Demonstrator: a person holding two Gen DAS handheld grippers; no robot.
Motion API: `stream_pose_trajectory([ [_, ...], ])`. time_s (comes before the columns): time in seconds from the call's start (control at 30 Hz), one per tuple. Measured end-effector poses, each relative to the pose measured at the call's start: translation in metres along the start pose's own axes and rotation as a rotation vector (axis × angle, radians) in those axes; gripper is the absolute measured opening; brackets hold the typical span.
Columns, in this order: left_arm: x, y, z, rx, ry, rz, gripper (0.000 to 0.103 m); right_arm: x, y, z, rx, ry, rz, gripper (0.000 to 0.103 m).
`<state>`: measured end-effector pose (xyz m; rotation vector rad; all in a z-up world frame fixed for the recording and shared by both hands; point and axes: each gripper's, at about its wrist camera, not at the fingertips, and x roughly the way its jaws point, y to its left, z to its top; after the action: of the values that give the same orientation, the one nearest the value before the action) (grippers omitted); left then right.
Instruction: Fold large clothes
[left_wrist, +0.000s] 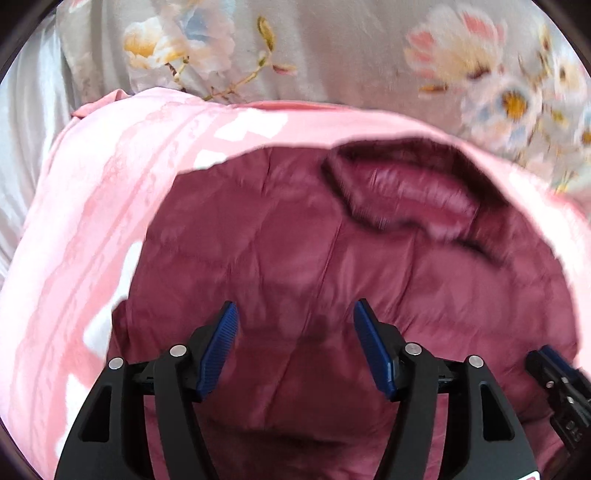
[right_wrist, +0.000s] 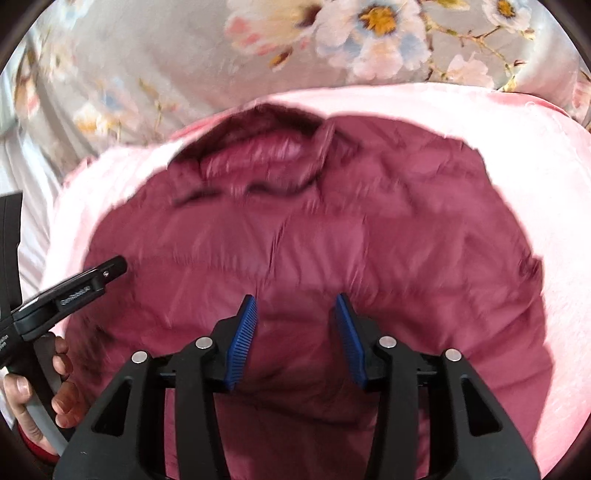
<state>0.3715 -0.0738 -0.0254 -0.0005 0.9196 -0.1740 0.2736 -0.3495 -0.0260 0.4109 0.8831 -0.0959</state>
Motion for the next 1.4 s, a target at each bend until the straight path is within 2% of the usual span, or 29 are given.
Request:
stream_pose_trajectory([
  [0.07,0.0,0.003,0.023,-0.044,0.02,-0.07,0.063,0.004,-0.008,0.019,0.072,0.008,0.065,0.044],
  [0.13,0.013,0.003,0.047,-0.096,0.073,-0.136,0.063,0.015,-0.018,0.039,0.153,0.014,0.118,0.044],
  [0.3,0.059,-0.003,0.076,-0.196,0.167,-0.184,0.063,0.054,-0.036,0.065,0.31,0.04,0.215,0.045],
  [0.4,0.085,-0.009,0.079,-0.231,0.221,-0.199,0.062,0.075,-0.037,0.071,0.339,0.068,0.243,0.042],
  [0.43,0.09,-0.01,0.079,-0.23,0.231,-0.196,0.058,0.081,-0.037,0.072,0.342,0.078,0.243,0.04],
  [0.47,0.095,-0.013,0.079,-0.221,0.236,-0.184,0.053,0.086,-0.036,0.072,0.342,0.086,0.246,0.031],
  [0.5,0.097,-0.015,0.079,-0.206,0.236,-0.182,0.036,0.091,-0.034,0.071,0.331,0.099,0.251,0.017],
  [0.53,0.098,-0.018,0.078,-0.184,0.238,-0.18,0.015,0.092,-0.031,0.07,0.315,0.105,0.251,0.012],
  [0.57,0.099,-0.022,0.076,-0.155,0.243,-0.175,0.006,0.088,-0.026,0.068,0.269,0.095,0.222,0.011],
  [0.6,0.099,-0.026,0.072,-0.116,0.239,-0.168,0.002,0.084,-0.021,0.066,0.213,0.079,0.169,0.009],
  [0.7,0.097,-0.036,0.06,-0.007,0.195,-0.104,0.001,0.083,-0.013,0.059,0.093,0.055,0.049,0.009],
  [0.77,0.096,-0.042,0.052,0.041,0.151,-0.07,0.001,0.09,-0.015,0.052,0.079,0.066,0.035,0.008],
  [0.93,0.092,-0.057,0.029,0.167,0.015,0.033,0.001,0.094,-0.01,0.042,0.014,0.02,0.002,0.007],
  [1.1,0.091,-0.056,0.028,0.168,0.001,0.041,0.001,0.093,-0.013,0.042,0.021,0.014,0.02,0.008],
  [1.2,0.087,-0.05,0.03,0.145,-0.003,0.024,0.005,0.082,-0.022,0.042,0.065,0.026,0.045,0.01],
  [1.23,0.086,-0.048,0.032,0.142,0.001,0.019,0.009,0.075,-0.023,0.041,0.07,0.029,0.036,0.01],
  [1.33,0.075,-0.035,0.035,0.146,0.026,0.0,0.01,0.049,-0.026,0.043,0.046,-0.005,-0.006,0.014],
  [1.4,0.061,-0.028,0.046,0.135,0.009,0.017,0.015,0.034,-0.028,0.06,0.029,-0.052,-0.031,0.014],
])
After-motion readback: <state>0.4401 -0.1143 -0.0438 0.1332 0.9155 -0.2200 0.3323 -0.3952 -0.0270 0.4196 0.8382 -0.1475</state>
